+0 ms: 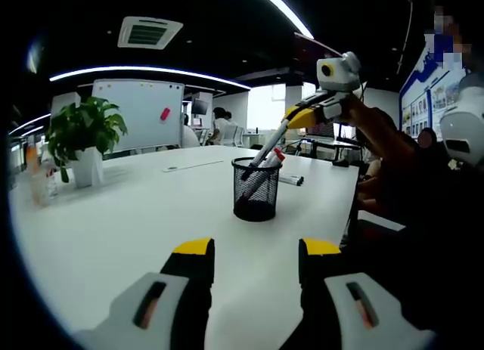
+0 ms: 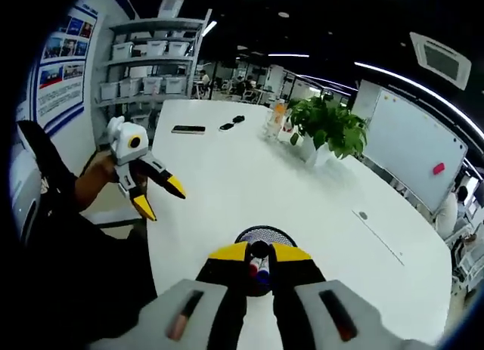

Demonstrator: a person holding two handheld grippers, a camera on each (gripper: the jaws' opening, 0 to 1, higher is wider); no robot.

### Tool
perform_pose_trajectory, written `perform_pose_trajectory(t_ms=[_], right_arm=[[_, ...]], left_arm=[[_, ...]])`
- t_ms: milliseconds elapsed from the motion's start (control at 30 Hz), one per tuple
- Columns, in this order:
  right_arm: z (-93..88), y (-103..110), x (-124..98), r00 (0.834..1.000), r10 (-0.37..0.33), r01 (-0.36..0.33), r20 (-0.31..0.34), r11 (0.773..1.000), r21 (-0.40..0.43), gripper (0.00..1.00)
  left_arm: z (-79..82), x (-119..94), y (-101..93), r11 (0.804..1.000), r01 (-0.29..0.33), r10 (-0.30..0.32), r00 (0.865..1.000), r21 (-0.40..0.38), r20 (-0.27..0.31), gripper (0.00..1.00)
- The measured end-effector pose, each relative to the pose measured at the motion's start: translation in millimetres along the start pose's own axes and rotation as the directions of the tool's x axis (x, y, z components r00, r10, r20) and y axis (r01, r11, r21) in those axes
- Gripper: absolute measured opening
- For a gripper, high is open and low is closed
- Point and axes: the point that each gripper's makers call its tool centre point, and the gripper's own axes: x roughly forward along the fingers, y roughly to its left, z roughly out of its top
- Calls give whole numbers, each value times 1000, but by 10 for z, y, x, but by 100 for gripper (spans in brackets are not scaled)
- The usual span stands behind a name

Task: Pick up the whiteboard markers from the pen holder and place them facing the whiteboard neatly

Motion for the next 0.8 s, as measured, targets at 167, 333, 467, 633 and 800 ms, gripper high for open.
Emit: perform_pose_trajectory(t_ms=[167,333,467,633,800], right_arm=[[-3,-55,-107,998,-33,30,44,998,54,13],[-27,-49,-160,995,-60,53,82,995,86,13],[-54,-53,-158,994,-62,53,93,993,103,13],[-83,-77,-153,993,-63,51,100,991,120,13],[-100,-97,-177,990,-82,67,117,990,127,13]], left_arm=[[-7,5,0,1000,2,-2,1000,-8,5,46],[-18,-10,20,1000,-10,10,1000,-18,8,46],[5,-20,28,1000,-13,14,1000,-22,16,46],[11,9,16,1000,-12,12,1000,-22,14,46],[13,42,-34,1000,4,-3,1000,-14,5,46]])
